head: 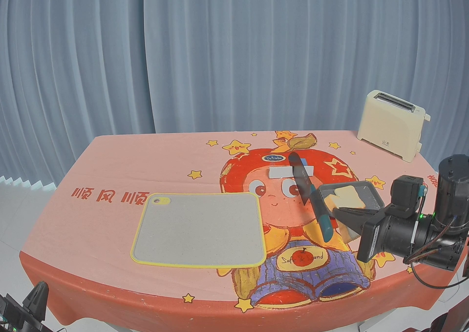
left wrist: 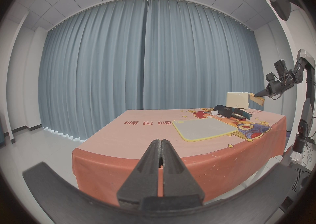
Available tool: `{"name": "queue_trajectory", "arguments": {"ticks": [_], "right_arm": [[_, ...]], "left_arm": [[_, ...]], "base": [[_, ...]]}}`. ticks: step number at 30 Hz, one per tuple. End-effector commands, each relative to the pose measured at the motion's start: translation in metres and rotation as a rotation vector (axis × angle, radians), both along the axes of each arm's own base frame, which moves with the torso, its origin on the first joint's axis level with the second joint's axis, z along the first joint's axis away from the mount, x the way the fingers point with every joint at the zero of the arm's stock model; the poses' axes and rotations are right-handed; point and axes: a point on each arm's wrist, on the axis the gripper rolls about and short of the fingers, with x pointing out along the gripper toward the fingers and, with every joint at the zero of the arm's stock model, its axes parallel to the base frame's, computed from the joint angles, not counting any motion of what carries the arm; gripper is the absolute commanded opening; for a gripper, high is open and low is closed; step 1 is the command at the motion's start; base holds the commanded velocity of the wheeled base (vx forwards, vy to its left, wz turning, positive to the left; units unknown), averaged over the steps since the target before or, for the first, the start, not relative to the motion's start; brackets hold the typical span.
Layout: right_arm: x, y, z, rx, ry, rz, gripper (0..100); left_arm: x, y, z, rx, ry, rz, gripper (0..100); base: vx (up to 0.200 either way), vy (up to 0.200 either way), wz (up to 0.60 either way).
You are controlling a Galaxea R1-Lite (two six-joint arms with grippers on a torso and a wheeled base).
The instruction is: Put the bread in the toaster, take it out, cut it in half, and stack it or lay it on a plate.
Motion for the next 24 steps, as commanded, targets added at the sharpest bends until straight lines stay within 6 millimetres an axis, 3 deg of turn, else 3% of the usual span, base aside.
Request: {"name": "queue_trajectory", "arguments": {"ticks": [1,15,24], "right_arm": [[0.0001,0.0003,-0.0009,-0.003,0.003,0.000,0],[-0.0001,0.0000,-0.0042,-0.013,0.011,0.000,0],[-0.0003,0.0003,-0.0042,-0.013,0.011,0.002,0]], "left_arm": [[0.0011,-0.0001,-0.0049,0.002,0.018,0.000,0],[0.0011,0.0000,-0.0049,0.002,0.018,0.001,0],[0.0011,0.0000,-0.0049,0.002,0.018,0.001,0]], "base": [[0.000,0.000,0.00],[0.000,0.000,0.00],[0.000,-0.200,0.00]]}}
